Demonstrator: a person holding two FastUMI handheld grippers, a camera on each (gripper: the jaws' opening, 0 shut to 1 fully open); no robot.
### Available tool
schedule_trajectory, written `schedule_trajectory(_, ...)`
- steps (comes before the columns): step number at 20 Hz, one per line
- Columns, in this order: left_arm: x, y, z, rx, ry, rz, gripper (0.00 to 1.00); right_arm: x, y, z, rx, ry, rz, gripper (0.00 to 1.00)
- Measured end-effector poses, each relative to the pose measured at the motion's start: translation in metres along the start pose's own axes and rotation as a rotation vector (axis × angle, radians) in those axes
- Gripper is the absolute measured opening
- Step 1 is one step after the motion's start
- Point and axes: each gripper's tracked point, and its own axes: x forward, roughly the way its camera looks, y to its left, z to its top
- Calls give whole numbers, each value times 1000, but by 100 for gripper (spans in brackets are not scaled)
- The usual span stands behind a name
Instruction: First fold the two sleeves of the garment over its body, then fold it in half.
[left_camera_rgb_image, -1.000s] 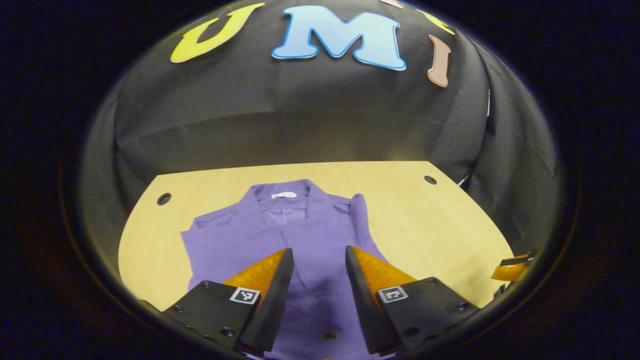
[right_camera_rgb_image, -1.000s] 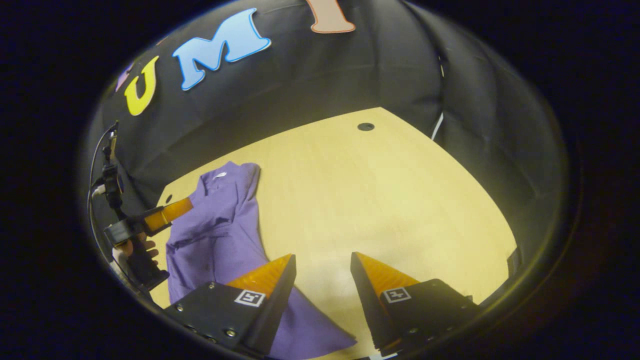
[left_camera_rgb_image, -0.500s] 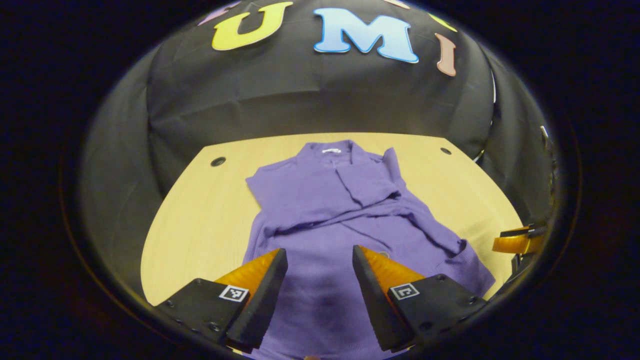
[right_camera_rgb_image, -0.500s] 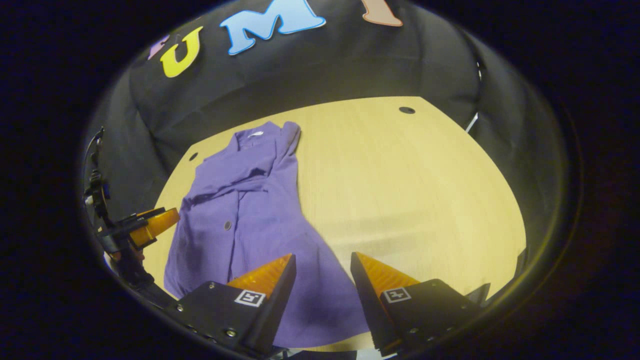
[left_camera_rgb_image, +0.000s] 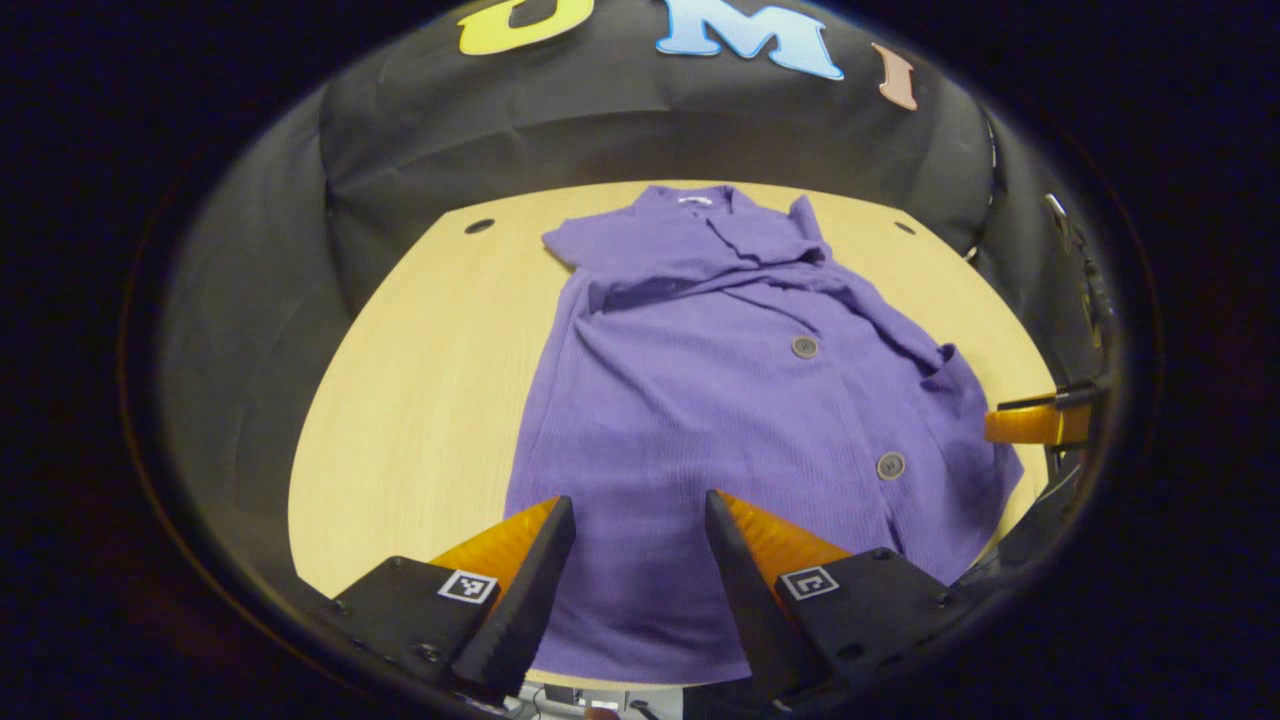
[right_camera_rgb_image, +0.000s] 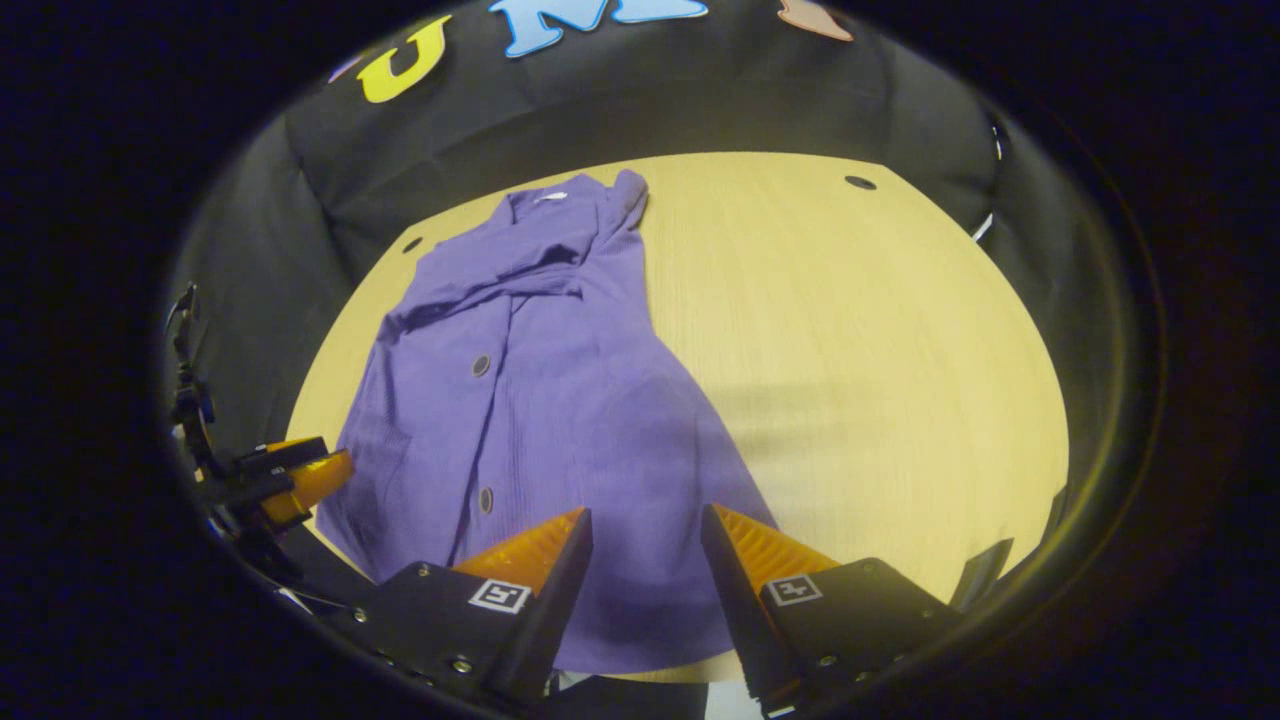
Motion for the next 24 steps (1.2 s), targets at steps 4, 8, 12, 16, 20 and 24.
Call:
schedule_trajectory(4,21,6,-26,6,64,15,87,6,-4,-24,-23,63,-40,76)
schedule_trajectory(8,29,14,-32,-27,89,7,88,14,-12,-39,-27,107,-83,78)
schedule_trajectory(12,26,14,-32,-28,68,2,87,14,-12,-46,-114,143,-120,82)
schedule_trajectory(16,35,2,-26,-28,56,-9,67,15,-8,-45,-129,132,-110,80)
schedule_trajectory(20,38,1,-20,-57,55,12,11,16,3,-44,0,109,-34,35)
schedule_trajectory(24,37,-1,-16,-25,53,31,6,17,5,-40,101,109,5,7)
